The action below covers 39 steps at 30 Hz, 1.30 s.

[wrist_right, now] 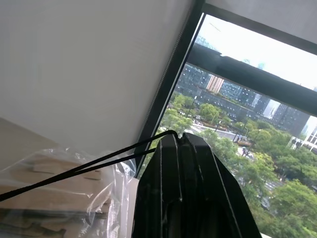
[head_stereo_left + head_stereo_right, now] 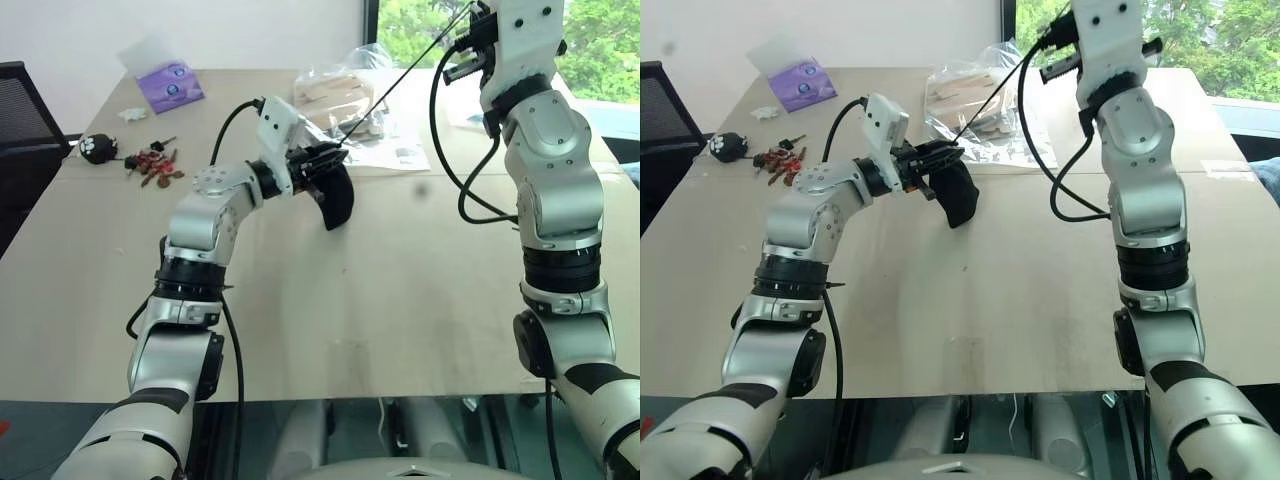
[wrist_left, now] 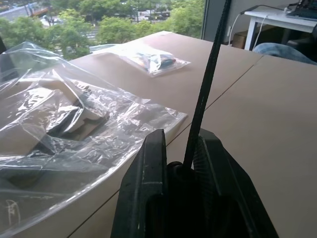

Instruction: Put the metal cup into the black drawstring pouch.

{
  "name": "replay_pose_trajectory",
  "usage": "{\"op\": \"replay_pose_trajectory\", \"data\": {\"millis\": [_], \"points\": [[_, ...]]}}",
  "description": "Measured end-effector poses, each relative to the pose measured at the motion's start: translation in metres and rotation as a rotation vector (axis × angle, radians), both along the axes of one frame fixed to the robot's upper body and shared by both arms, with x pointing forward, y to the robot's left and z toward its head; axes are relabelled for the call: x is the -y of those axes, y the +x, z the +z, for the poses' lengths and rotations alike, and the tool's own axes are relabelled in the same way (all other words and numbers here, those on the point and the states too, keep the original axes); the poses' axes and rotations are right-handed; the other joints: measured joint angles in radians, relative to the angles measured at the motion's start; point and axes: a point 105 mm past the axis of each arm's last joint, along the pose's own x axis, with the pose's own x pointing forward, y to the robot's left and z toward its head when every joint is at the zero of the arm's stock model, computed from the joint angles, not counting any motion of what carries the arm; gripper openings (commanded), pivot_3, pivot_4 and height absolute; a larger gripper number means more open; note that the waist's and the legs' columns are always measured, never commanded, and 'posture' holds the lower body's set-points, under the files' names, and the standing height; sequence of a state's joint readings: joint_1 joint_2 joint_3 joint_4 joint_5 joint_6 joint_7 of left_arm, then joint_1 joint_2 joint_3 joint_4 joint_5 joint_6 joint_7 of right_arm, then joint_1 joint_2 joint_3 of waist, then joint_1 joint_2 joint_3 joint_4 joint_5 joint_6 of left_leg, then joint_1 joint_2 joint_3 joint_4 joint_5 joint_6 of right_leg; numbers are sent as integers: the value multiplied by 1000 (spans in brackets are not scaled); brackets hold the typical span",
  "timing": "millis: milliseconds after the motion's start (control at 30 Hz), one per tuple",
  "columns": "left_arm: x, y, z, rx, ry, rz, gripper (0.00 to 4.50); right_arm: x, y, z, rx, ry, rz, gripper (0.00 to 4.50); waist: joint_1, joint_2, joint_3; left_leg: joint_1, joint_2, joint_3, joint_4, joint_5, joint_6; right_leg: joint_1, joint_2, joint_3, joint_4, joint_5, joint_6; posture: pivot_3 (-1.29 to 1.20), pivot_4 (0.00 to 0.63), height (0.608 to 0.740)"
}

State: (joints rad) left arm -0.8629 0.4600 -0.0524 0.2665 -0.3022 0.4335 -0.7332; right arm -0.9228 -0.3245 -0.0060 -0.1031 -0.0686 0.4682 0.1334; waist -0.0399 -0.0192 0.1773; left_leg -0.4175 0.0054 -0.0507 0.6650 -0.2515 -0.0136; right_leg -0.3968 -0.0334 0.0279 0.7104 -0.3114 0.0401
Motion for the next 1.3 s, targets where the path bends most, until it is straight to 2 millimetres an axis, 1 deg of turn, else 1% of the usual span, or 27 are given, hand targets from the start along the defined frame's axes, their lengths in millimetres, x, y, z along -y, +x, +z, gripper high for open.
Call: {"op": "replay_pose_trajectory", "data": {"millis": [133,167,200,233,267,300,333,367,433,500,600,633,700,767,800,867,900,933,967,1033,1067,1133,1167,1200,1233,1267,1300], "points": [[18,-2,1,130,172,-27,194,29,-10,-20,-20,-47,-81,0,10,0,0,-1,-1,0,0,0,1,0,-1,-1,-2,0,0,0,150,740],[25,-4,-2,164,225,-43,194,40,-12,-29,-48,-53,-104,0,12,0,0,-1,-1,0,0,-1,1,0,-1,0,-2,0,0,0,150,740],[34,-5,-8,206,292,-60,194,53,-14,-46,-101,-53,-127,0,15,0,0,-1,-1,0,0,-1,1,1,-1,0,-3,0,0,0,150,740],[38,-6,-12,221,319,-70,194,59,-16,-55,-132,-53,-134,0,16,0,0,-1,-1,1,0,-1,1,0,-1,0,-3,0,0,0,150,740],[49,-9,-23,235,361,-94,194,74,-21,-80,-215,-63,-153,0,22,0,0,-1,-1,1,0,-1,2,1,0,0,-3,0,0,0,150,740],[55,-11,-31,235,380,-109,194,82,-25,-94,-260,-64,-161,0,24,0,0,-1,-1,1,0,-1,2,1,0,0,-3,0,0,0,150,740],[65,-15,-44,236,414,-141,194,93,-35,-115,-331,-47,-168,0,27,0,0,-1,-1,0,-1,-1,2,1,0,0,-4,0,0,0,150,740],[77,-24,-69,206,453,-194,194,106,-49,-152,-458,-18,-172,0,28,1,-1,-1,0,1,-1,-1,2,2,0,0,-5,0,0,0,150,740],[86,-32,-91,154,463,-241,1213,114,-60,-176,-548,7,-174,0,20,2,0,-1,0,3,-1,-2,3,0,0,3,-3,0,0,0,150,740],[100,-42,-102,84,417,-292,1940,119,-79,-194,-607,13,-168,0,19,3,0,0,0,4,0,-4,7,0,0,4,-1,0,0,0,150,740],[107,-48,-99,27,345,-316,3359,113,-94,-208,-668,21,-99,0,5,3,0,3,0,4,2,-4,7,2,2,5,2,0,0,0,150,740],[106,-49,-93,22,312,-315,3600,110,-97,-211,-678,24,-80,0,0,3,0,4,0,4,3,-4,7,3,3,5,2,0,0,0,150,740],[98,-52,-71,-7,185,-310,4476,106,-104,-218,-708,30,-42,0,-4,4,0,4,1,4,3,-4,7,4,3,5,2,0,0,0,150,740],[86,-52,-56,-22,111,-285,4500,105,-108,-223,-731,34,-20,539,-3,4,0,4,1,3,4,-4,7,4,3,5,2,0,0,0,150,740],[73,-54,-48,-33,66,-262,4500,103,-113,-227,-749,30,3,821,-3,4,0,4,1,3,4,-4,7,4,3,5,2,0,0,0,150,740],[53,-53,-42,-54,23,-209,4500,101,-120,-231,-772,26,29,1690,-1,4,0,3,2,2,3,-4,7,4,3,4,1,0,0,0,150,740],[48,-53,-40,-60,8,-192,4500,101,-122,-231,-775,23,35,2031,1,4,0,3,1,2,3,-4,7,4,2,4,1,0,0,0,150,740],[29,-54,-39,-85,-42,-128,4500,99,-131,-230,-776,-7,58,2658,4,4,0,3,1,2,3,-4,7,4,2,3,0,0,1,0,150,740],[17,-54,-39,-99,-76,-86,4500,99,-136,-227,-770,-24,60,3027,6,4,0,2,1,2,3,-4,7,4,1,3,0,0,1,0,150,740],[-5,-58,-42,-96,-128,-14,4500,101,-143,-223,-750,-34,66,3027,7,4,-1,3,1,2,3,-4,7,5,1,3,-1,0,1,0,150,740],[-22,-64,-52,-126,-147,26,4500,100,-148,-218,-735,-22,90,3027,4,4,-1,4,2,2,3,-4,7,5,1,3,-1,0,0,0,150,740],[-44,-75,-73,-217,-150,68,4500,96,-154,-210,-709,31,144,3027,4,4,-1,4,2,0,3,-4,7,6,1,3,0,0,0,0,150,740],[-47,-78,-77,-236,-151,70,4500,93,-155,-209,-707,47,167,3027,6,4,0,5,2,-1,4,-4,7,8,1,3,0,0,0,0,150,740],[-53,-87,-80,-248,-166,56,4500,90,-157,-207,-710,61,204,3553,7,4,0,6,2,-2,4,-4,7,11,1,2,-2,0,0,0,150,740],[-56,-94,-82,-252,-171,48,4500,89,-160,-206,-712,61,220,3837,9,4,0,8,1,-2,3,-4,7,13,0,2,-2,0,0,0,150,740],[-61,-103,-87,-263,-179,41,4500,88,-163,-206,-724,53,237,4347,12,4,0,12,1,-2,3,-4,8,18,0,2,-5,0,0,0,150,740],[-64,-108,-89,-271,-182,44,4500,89,-165,-208,-738,50,235,4429,17,4,0,15,2,-3,2,-5,8,22,0,1,-7,0,0,0,150,740]]}}
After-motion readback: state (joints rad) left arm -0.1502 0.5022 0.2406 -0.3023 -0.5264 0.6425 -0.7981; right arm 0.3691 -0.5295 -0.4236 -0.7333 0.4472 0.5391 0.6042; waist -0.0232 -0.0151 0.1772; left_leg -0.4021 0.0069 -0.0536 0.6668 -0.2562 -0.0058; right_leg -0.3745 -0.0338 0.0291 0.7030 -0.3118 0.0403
